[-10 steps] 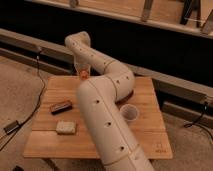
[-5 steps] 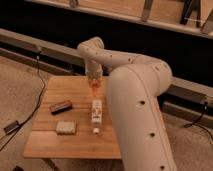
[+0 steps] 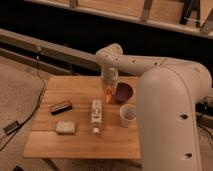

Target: Place the pepper in the ceramic bowl

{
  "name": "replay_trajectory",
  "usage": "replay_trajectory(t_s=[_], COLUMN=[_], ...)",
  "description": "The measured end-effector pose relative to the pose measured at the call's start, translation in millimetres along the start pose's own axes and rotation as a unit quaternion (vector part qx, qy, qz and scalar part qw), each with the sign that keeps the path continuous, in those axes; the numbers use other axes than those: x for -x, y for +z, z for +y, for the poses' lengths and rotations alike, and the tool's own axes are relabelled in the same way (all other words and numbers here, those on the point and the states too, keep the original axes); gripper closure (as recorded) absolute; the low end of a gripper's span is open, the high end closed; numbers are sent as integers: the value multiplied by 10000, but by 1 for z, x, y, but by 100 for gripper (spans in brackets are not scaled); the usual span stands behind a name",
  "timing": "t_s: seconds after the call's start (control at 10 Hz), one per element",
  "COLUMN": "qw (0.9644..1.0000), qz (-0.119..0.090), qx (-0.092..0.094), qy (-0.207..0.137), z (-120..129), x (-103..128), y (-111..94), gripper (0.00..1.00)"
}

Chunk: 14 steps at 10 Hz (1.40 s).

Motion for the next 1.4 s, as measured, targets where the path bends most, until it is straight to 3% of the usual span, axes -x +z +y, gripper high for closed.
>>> replay_trajectory(t_s=[0.7, 1.4], qw=[9995, 9974], qz=[49, 321], qx=[-244, -532], qy=[207, 353], z=[-19, -32], x=[39, 65], y=[13, 48], gripper=[100, 100])
